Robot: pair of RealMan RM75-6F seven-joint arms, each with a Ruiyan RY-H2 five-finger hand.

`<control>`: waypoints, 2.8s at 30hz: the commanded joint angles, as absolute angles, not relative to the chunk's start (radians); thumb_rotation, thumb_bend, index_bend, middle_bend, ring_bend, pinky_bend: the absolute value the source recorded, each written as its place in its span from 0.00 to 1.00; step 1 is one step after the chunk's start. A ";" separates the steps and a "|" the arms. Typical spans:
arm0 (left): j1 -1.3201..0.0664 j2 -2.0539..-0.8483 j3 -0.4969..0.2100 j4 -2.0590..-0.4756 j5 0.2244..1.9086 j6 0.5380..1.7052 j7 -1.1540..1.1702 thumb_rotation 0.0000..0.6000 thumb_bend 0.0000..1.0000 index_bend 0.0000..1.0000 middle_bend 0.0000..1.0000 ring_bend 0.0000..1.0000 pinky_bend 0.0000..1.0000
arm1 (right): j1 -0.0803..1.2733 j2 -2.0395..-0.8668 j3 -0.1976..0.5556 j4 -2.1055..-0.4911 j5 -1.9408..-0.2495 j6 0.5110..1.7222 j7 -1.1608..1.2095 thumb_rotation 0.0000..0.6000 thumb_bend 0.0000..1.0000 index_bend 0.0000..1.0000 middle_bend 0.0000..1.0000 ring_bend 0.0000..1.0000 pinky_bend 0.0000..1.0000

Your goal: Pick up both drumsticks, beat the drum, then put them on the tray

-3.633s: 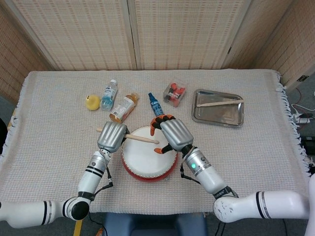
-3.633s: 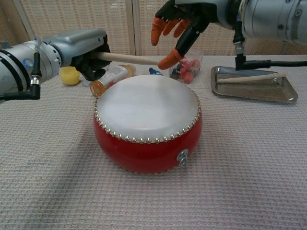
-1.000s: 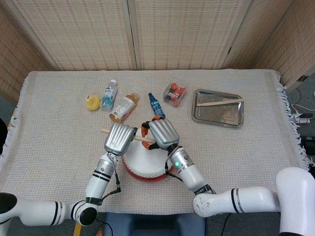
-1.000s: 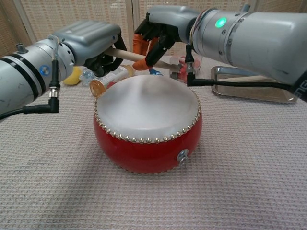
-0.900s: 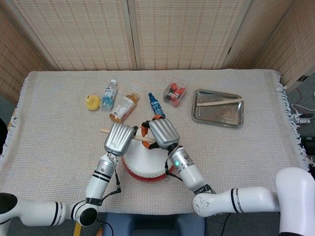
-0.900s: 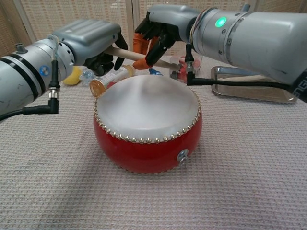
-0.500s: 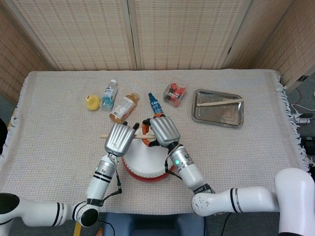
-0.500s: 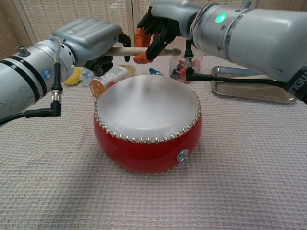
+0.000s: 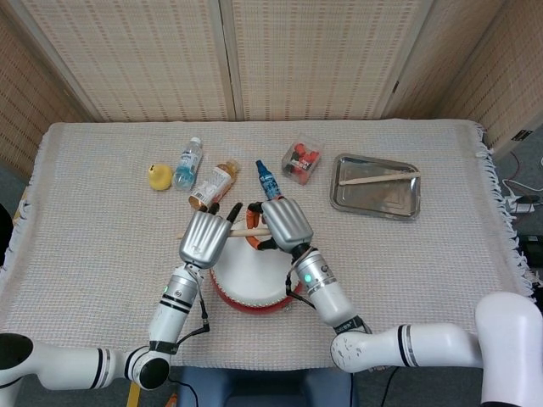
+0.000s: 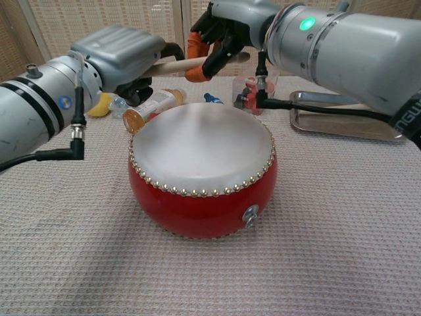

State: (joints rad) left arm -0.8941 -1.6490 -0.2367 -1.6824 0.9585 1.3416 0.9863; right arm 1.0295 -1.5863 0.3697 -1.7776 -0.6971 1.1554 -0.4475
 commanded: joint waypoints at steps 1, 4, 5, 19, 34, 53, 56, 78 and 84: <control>-0.890 -1.645 -0.240 -1.684 0.956 1.341 0.981 1.00 0.40 0.11 0.22 0.20 0.38 | 1.025 -1.583 0.368 -1.777 -0.698 1.153 -0.446 1.00 0.62 0.82 0.54 0.51 0.35; -0.886 -1.638 -0.244 -1.690 0.951 1.340 0.977 1.00 0.36 0.06 0.17 0.14 0.31 | 1.017 -1.581 0.367 -1.776 -0.703 1.151 -0.437 1.00 0.62 0.82 0.54 0.51 0.35; -0.885 -1.636 -0.244 -1.692 0.949 1.340 0.976 1.00 0.34 0.04 0.15 0.12 0.29 | 1.015 -1.579 0.367 -1.777 -0.705 1.149 -0.433 1.00 0.62 0.82 0.54 0.51 0.35; -0.872 -1.597 -0.251 -1.718 0.916 1.325 0.961 1.00 0.31 0.00 0.10 0.06 0.24 | 0.974 -1.556 0.372 -1.776 -0.758 1.123 -0.354 1.00 0.65 0.84 0.55 0.53 0.37; -0.855 -1.555 -0.266 -1.700 0.877 1.315 0.925 1.00 0.31 0.00 0.09 0.05 0.24 | 0.925 -1.467 0.356 -1.842 -0.768 1.115 -0.342 1.00 0.65 0.85 0.55 0.54 0.37; -0.774 -1.441 -0.266 -1.705 0.860 1.316 0.779 1.00 0.31 0.00 0.09 0.05 0.24 | 0.731 -1.177 0.299 -1.978 -0.878 1.126 -0.199 1.00 0.65 0.85 0.56 0.55 0.37; -0.760 -1.431 -0.256 -1.714 0.882 1.328 0.762 1.00 0.31 0.00 0.09 0.05 0.24 | 0.699 -1.150 0.292 -1.946 -0.891 1.115 -0.148 1.00 0.65 0.85 0.56 0.55 0.37; -0.680 -1.393 -0.218 -1.735 0.968 1.380 0.709 1.00 0.30 0.00 0.09 0.05 0.23 | 0.694 -1.336 0.272 -1.207 -0.839 0.745 0.163 1.00 0.66 0.85 0.56 0.55 0.42; -0.673 -1.392 -0.224 -1.724 0.956 1.371 0.705 1.00 0.30 0.00 0.09 0.05 0.23 | 0.727 -1.444 0.290 -0.953 -0.847 0.596 0.259 1.00 0.67 0.85 0.56 0.55 0.41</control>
State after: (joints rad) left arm -0.6735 -1.3923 -0.2233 -1.7246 0.9570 1.3720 0.7060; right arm 0.7019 -1.3729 0.2793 -1.0702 -0.8442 0.6857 0.1965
